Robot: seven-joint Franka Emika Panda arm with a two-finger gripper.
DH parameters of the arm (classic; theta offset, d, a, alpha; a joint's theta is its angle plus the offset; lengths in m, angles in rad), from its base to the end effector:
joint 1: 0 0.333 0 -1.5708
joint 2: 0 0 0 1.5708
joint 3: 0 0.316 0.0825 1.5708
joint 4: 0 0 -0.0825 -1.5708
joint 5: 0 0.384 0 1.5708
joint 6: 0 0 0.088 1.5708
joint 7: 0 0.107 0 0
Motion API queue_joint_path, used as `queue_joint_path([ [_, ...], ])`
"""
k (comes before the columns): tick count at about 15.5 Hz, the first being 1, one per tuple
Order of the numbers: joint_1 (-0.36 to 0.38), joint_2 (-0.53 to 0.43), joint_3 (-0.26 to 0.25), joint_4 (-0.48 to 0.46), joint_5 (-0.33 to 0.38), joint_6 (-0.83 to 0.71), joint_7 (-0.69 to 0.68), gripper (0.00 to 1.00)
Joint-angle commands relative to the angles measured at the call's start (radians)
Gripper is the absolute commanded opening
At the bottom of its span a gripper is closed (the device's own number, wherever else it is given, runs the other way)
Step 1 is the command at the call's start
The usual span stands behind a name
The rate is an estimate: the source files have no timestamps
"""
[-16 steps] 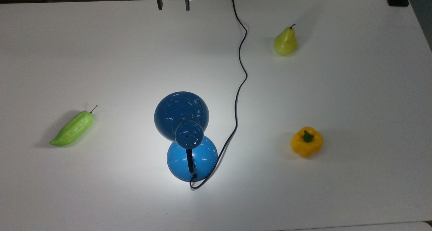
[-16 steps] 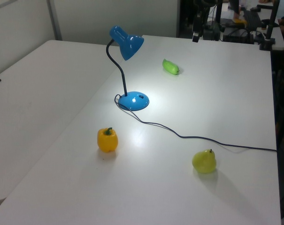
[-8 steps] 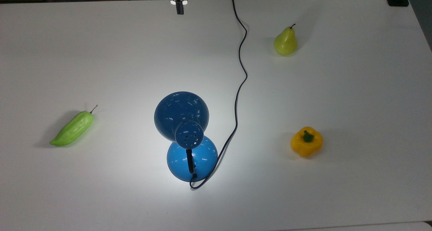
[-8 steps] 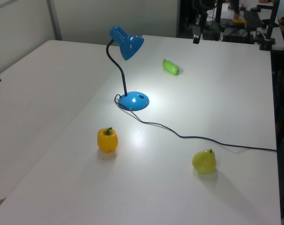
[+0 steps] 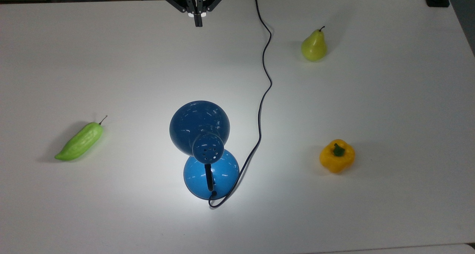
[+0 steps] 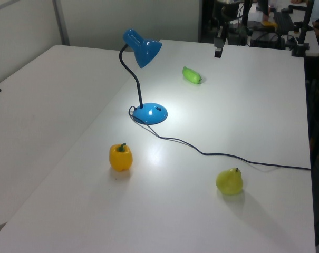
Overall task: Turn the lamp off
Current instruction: 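Lower the gripper over the switch on the blue lamp base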
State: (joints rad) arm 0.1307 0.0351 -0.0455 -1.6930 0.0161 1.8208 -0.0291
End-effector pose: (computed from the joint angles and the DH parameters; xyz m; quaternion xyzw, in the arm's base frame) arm 0.5810 0.0513 0.5689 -0.9974 -0.0555 -0.0461 0.0084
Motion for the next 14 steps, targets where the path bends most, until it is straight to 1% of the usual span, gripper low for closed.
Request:
queue_joint_path([
  [1, -0.006, 0.040, -0.001, -0.037, 0.005, 0.130, -0.026, 0.00],
  [9, 0.000, 0.173, -0.001, -0.082, -0.007, 0.420, -0.022, 0.00],
  [14, 0.003, 0.253, -0.001, -0.082, -0.008, 0.598, -0.017, 0.00],
])
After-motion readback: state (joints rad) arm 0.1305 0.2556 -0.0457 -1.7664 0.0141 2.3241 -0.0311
